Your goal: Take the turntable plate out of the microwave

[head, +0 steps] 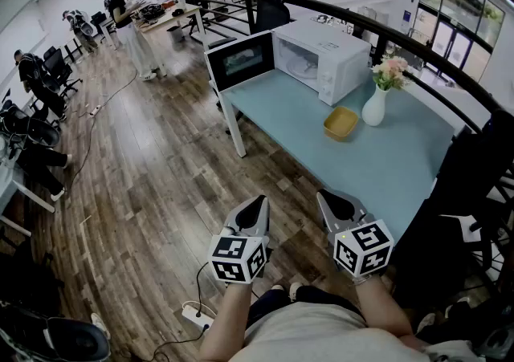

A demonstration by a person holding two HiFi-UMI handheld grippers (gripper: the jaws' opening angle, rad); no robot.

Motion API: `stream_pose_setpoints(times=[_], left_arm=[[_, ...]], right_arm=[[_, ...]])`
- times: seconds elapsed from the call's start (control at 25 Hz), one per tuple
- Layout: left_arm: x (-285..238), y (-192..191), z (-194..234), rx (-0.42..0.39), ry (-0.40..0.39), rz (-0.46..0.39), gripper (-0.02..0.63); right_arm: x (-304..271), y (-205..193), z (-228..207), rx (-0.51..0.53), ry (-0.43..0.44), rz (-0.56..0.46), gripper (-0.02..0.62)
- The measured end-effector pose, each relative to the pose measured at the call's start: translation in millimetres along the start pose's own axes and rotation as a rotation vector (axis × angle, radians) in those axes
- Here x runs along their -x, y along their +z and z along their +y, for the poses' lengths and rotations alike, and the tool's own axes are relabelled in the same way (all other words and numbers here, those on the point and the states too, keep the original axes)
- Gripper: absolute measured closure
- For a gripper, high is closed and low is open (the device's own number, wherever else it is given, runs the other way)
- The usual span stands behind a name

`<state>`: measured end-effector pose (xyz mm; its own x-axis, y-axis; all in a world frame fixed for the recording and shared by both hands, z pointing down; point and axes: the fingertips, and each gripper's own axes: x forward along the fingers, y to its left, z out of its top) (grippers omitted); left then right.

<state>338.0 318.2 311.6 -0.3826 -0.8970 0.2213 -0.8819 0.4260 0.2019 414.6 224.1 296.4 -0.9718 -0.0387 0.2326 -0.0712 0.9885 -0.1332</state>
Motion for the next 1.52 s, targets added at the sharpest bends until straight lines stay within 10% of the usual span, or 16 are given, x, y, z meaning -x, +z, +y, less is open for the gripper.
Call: stream_pose_setpoints(times=[1.08, 1.52], left_arm=[[-21.1, -16.5, 11.7, 0.041, 0.052, 0.016, 0.606], [-85.7, -0.3, 82.1, 0.041, 0.011, 0.029, 0.606]], right_arm=[[-18.1, -25.3, -15.3, -0.056, 0.094, 0.029, 0.572], [-101.3, -2.9, -42.7, -0.043, 0.028, -0.017, 0.572]])
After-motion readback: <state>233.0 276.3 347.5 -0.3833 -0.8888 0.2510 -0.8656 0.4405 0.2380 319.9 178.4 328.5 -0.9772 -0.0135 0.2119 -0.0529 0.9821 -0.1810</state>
